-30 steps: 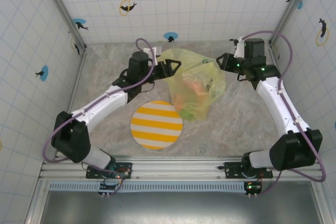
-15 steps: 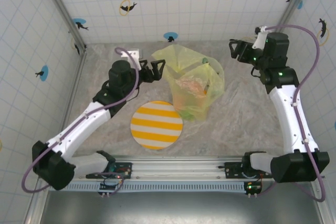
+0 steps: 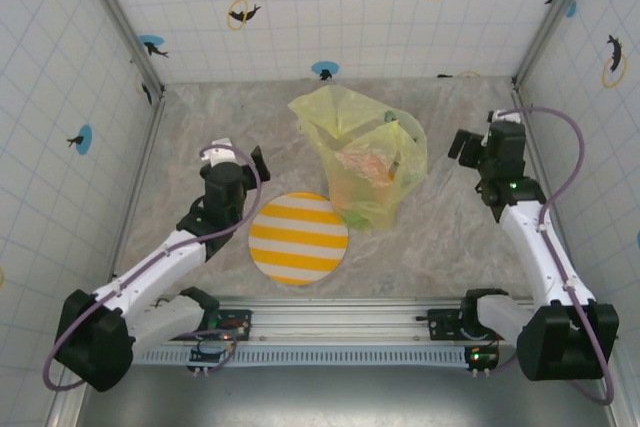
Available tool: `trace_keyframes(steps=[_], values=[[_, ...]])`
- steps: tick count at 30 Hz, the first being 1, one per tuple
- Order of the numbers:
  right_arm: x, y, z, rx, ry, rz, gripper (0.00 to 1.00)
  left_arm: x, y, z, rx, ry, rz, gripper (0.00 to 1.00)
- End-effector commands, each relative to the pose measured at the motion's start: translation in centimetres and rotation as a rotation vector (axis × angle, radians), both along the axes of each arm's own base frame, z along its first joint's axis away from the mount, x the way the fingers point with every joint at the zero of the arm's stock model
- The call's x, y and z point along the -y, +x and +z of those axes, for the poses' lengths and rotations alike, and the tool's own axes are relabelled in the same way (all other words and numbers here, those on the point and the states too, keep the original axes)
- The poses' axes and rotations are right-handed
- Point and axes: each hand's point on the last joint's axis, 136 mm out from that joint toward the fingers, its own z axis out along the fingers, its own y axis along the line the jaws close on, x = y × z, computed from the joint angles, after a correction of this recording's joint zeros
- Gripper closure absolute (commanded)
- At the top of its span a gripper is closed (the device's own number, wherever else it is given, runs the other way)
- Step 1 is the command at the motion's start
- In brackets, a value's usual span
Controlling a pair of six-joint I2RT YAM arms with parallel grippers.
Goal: Place the fruits into the plastic bag
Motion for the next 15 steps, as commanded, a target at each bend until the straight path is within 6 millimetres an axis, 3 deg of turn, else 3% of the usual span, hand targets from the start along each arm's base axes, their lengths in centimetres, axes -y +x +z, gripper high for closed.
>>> trace_keyframes(steps=[1,9,15], values=[[2.1,0.0,0.3,0.083,-0.066,-0.097,0.0,-2.7,0.2,-1.2,0.025,0.046,0.111,0.02],[3.5,-1.7,-6.2,0.026,-0.112,-0.158,0.0,-8.8,-0.7,-6.8,-0.06,0.126,0.272,0.02],[3.4,-2.7,-10.0,-0.003,-0.089,-0.157,0.0,-10.8,-1.5,-8.9,-0.078,0.216,0.289,0.02]])
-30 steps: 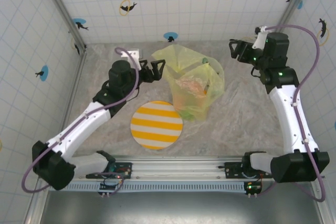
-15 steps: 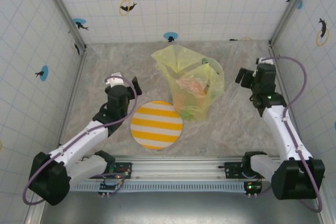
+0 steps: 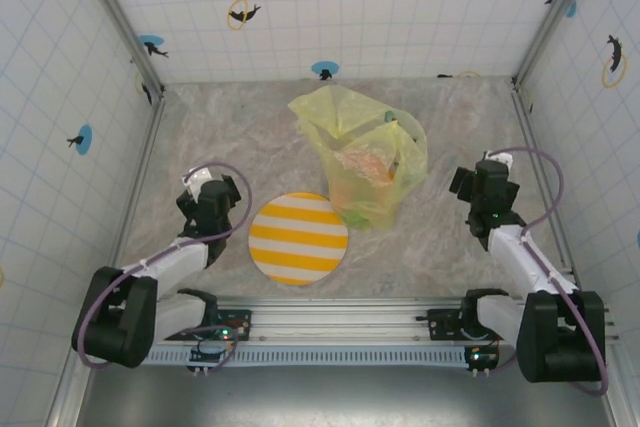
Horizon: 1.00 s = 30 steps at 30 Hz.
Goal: Place the fruits into the plastic bag
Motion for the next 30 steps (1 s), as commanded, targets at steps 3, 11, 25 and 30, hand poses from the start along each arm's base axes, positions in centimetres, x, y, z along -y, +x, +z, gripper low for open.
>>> trace_keyframes(steps=[3,11,25,30], values=[[0.5,0.2,-1.4,0.05,0.022,-0.044,0.0,-1.2,-0.4,-0.4,0.028,0.08,0.0,0.02],[0.3,-0.8,-3.9,0.077,0.036,-0.038,0.0,-2.1,-1.4,-2.0,0.054,0.104,-0.035,0.02],[-0.6,-1.0,-4.9,0.13,-0.013,0.036,0.0,-1.9,-1.4,-2.5,0.125,0.067,-0.149,0.02],[-0.9,-1.0,-4.6,0.177,-0.022,0.062,0.0,-1.2,-1.2,-2.8,0.145,0.014,-0.216,0.02]])
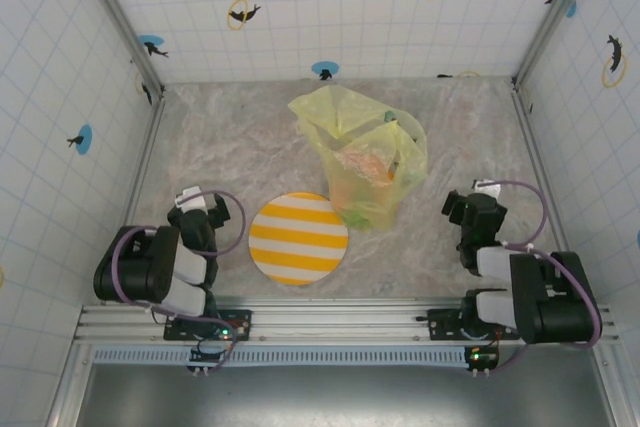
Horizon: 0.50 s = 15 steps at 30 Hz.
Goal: Place the fruits into the plastic bag
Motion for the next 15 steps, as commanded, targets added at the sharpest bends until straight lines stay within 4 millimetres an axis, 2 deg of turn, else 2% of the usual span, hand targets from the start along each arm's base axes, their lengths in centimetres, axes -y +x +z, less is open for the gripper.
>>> trace_keyframes(steps=[1,3,6,10,14,15], values=[[-0.4,0.6,1.3,0.09,-0.011,0.029,0.01,1.6,0.1,-0.1,0.005,-0.043,-0.108,0.02],[-0.5,0.6,1.0,0.084,-0.024,0.04,0.0,1.6,0.2,0.5,0.037,-0.041,-0.11,0.02],[-0.5,0.4,0.7,0.093,-0.038,0.046,0.0,1.6,0.1,0.1,0.018,-0.042,-0.112,0.02],[-0.2,0.1,1.6,0.153,-0.068,0.038,0.01,1.6,0.1,-0.1,0.008,-0.042,-0.112,0.03],[-0.3,-0.4,1.7,0.199,-0.058,0.051,0.0,1.6,0.1,-0.1,0.009,-0.042,-0.113,0.02],[-0.4,-0.2,1.2,0.171,-0.056,0.058,0.0,1.6,0.1,-0.1,0.01,-0.042,-0.113,0.02]])
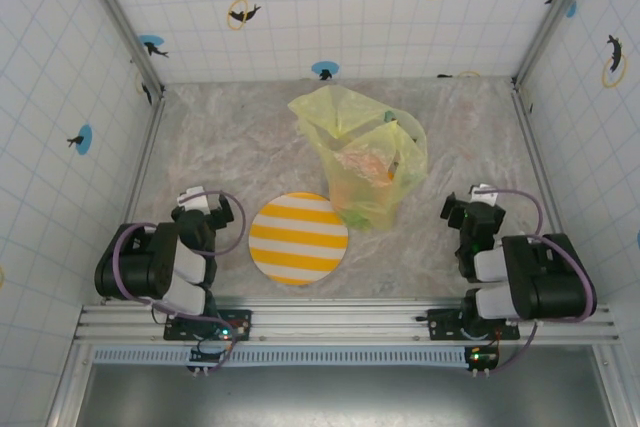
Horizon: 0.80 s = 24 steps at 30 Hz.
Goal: Place the fruits into the plastic bag
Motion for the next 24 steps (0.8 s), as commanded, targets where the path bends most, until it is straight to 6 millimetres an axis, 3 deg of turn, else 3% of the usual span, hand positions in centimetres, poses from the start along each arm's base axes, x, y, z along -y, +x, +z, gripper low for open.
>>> trace_keyframes(steps=[1,24], values=[[-0.11,0.39,1.19,0.065,-0.006,0.01,0.0,0.03,-0.23,0.15,0.012,-0.006,-0.009,0.02],[-0.26,0.17,1.34,0.083,-0.009,0.023,0.0,0.02,-0.26,0.17,0.013,-0.007,-0.009,0.02]])
